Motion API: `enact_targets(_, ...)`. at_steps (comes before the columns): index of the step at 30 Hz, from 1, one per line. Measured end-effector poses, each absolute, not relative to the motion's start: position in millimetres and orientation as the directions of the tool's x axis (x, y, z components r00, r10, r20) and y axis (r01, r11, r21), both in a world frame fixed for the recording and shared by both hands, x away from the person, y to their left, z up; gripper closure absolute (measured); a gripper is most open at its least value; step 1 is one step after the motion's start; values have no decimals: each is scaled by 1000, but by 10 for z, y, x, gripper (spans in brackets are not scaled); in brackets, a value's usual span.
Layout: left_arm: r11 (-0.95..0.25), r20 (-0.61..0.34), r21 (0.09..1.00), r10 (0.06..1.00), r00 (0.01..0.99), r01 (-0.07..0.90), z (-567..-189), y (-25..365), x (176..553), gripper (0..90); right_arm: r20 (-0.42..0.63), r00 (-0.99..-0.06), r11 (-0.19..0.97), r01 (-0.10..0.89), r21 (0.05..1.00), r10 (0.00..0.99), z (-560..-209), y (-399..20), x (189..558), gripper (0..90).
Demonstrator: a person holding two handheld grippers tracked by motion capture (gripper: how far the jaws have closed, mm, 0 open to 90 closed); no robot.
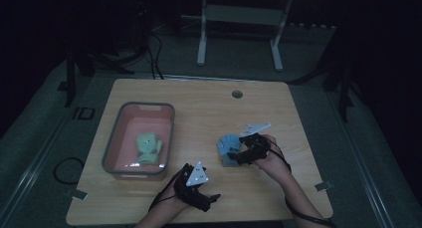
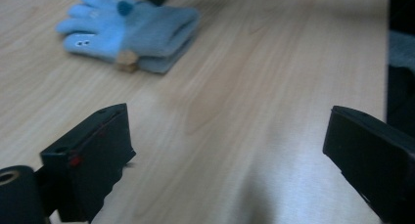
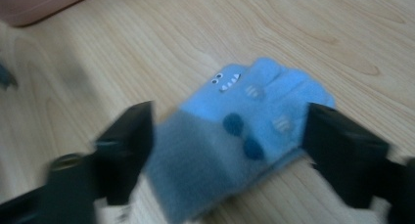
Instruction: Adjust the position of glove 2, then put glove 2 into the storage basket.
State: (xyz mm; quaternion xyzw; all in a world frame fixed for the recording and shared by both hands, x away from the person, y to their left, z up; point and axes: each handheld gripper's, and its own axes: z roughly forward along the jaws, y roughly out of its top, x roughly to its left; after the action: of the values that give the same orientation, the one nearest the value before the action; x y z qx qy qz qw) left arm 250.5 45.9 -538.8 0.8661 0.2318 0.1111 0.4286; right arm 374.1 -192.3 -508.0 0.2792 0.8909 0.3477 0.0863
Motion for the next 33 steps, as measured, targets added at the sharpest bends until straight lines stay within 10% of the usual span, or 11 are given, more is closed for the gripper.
enact_targets(19, -616, 165, 784, 330, 929, 79, -5322, -10, 3081, 185, 174, -716, 412, 562, 717, 676, -4940, -2183, 3986, 119)
enact_targets(25, -655, 209, 755, 283, 936, 29, -5362, -118, 3206, 358, 141, -717, 452, 566, 690, 683, -5057, -2046, 4146, 318)
enact_targets(33, -702, 229, 712, 250, 941, 14, -5479, -208, 3345, 395, 117, -698, 484, 597, 640, 706, -5304, -1949, 4286, 332)
